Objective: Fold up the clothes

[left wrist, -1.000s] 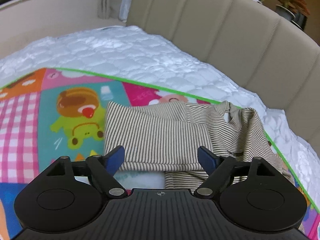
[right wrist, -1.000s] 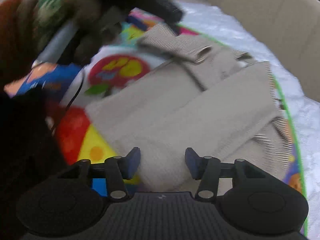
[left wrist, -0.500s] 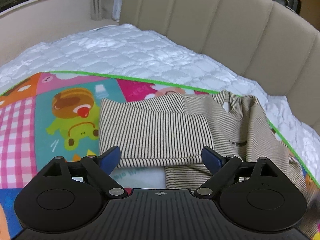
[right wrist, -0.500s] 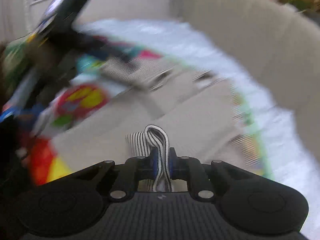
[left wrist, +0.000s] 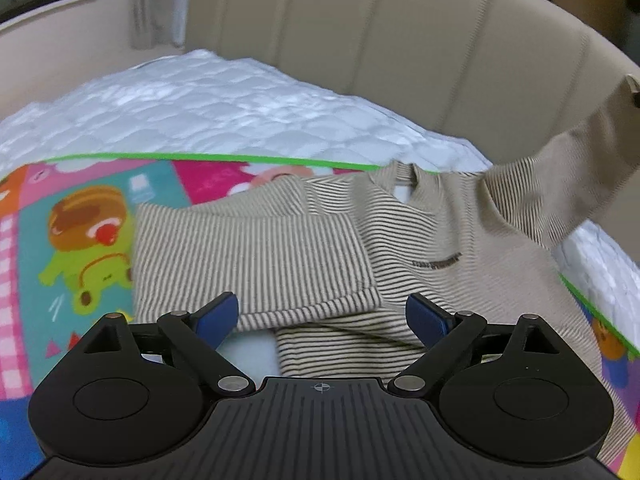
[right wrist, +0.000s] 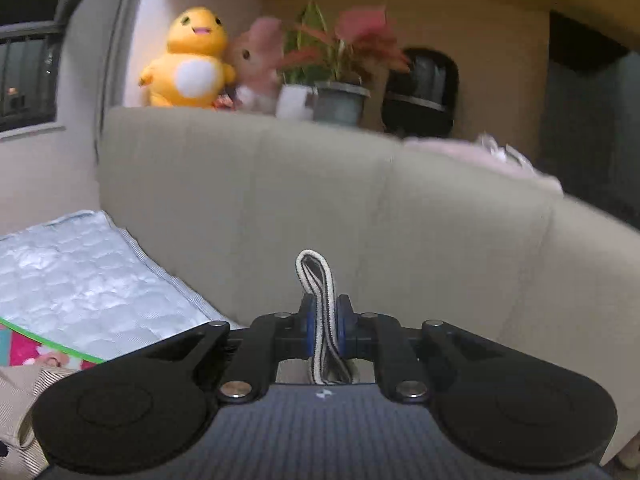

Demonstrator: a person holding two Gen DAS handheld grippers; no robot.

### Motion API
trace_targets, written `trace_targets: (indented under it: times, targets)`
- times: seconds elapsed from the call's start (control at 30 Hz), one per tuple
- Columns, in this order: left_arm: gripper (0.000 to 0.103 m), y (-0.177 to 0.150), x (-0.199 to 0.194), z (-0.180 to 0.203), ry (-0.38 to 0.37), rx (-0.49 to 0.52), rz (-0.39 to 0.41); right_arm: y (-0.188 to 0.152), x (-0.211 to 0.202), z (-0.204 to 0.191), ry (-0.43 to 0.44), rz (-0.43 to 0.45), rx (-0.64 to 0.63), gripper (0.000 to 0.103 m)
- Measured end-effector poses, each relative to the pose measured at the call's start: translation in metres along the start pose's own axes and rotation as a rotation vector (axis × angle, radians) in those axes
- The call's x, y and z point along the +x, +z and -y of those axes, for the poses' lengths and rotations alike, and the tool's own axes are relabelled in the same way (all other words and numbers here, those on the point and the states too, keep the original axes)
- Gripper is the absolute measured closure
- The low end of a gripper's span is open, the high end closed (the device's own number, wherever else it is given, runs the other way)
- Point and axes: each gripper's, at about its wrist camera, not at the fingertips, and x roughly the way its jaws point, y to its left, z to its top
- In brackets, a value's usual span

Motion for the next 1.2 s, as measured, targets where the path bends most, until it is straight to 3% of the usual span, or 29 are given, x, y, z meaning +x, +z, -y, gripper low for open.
trace_targets:
  times: [0.13,0.23,0.37,0.43,0.6,0.8,0.87,1.07,1.13,1.2]
  targets:
    - [0.009,-0.007,0.010,0.009,0.039,0.092,-0.019,-0.029,0.030,-0.002,-0.031,-0.055,0.022,0.093]
    - [0.008,-0.012,0.015,0.014,0.060,0.130,-0.033,-0.054,0.056,0.006,-0.113,-0.102,-0.002,0.093]
    - [0.008,-0.010,0.018,0.014,0.060,0.103,-0.037,-0.079,0.075,0.019,-0.155,-0.146,0.009,0.091]
    - [0.008,-0.009,0.018,0.013,0.036,0.062,-0.041,-0.091,0.080,0.019,-0.138,-0.160,0.015,0.083]
    - [0.007,-0.011,0.014,0.020,-0.057,0.015,-0.044,-0.105,0.077,-0.011,-0.042,-0.127,-0.004,0.060]
    - [0.005,-0.019,0.020,0.032,-0.075,0.034,-0.066,-0.116,0.076,-0.081,0.371,-0.160,-0.032,0.056]
    - [0.005,-0.023,0.022,0.032,-0.073,0.039,-0.085,-0.128,0.072,-0.107,0.443,-0.173,-0.123,0.056]
    - [0.004,-0.028,0.028,0.028,-0.118,0.060,-0.130,-0.151,0.077,-0.183,0.512,-0.180,-0.440,0.056]
    - [0.004,-0.029,0.028,0.027,-0.128,0.056,-0.141,-0.145,0.089,-0.205,0.500,-0.149,-0.475,0.056]
    - [0.004,-0.029,0.028,0.025,-0.134,0.051,-0.153,-0.131,0.094,-0.220,0.540,-0.122,-0.471,0.056]
